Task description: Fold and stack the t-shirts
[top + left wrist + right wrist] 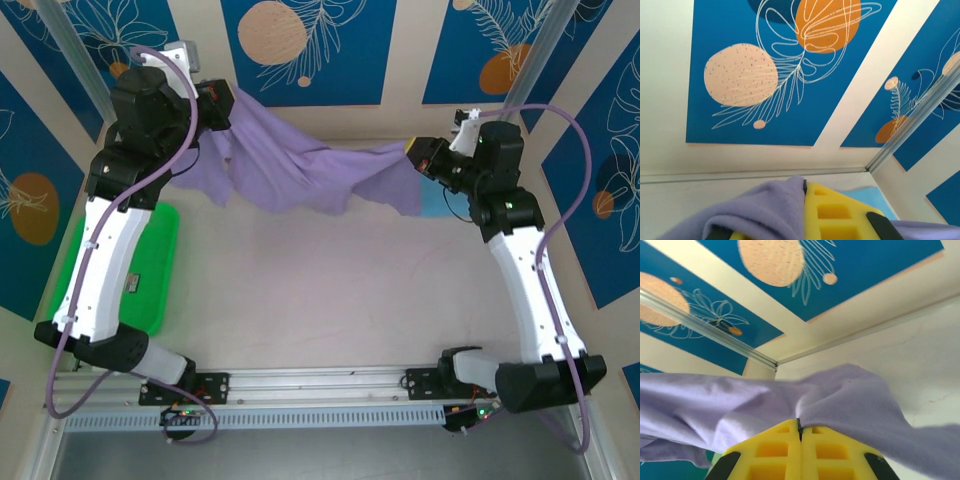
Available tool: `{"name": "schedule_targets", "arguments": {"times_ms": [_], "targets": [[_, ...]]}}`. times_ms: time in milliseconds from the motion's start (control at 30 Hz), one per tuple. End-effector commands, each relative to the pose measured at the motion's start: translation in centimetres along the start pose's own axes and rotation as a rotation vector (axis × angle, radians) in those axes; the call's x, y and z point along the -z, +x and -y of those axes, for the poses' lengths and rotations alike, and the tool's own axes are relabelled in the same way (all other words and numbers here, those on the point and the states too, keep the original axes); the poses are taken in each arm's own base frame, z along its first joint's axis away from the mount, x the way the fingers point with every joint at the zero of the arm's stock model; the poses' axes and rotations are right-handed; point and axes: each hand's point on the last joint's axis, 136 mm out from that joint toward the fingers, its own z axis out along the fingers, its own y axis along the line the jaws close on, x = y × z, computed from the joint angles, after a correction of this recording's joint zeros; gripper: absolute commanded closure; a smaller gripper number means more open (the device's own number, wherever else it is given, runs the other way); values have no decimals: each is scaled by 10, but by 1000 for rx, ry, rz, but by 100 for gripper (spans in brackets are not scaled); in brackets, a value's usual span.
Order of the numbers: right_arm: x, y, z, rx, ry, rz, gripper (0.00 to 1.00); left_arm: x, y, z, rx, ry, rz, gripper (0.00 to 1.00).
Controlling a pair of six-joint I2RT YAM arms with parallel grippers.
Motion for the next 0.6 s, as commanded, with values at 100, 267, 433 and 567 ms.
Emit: {"name": "schedule_targets", "arguments": {"times_ms": [100,267,433,567], "targets": [[49,-19,-58,185,-62,182,100,53,-40,24,-2,94,143,88],[0,-13,-16,105,167,70,100,26,-6,-26,19,-131,58,81],[-83,28,77,1,487,-290,100,-43,101,-142,171,-416,-263,58],[-139,81,144,-130,622,-584,64,-79,216,-227,336,-592,-634,16]]}}
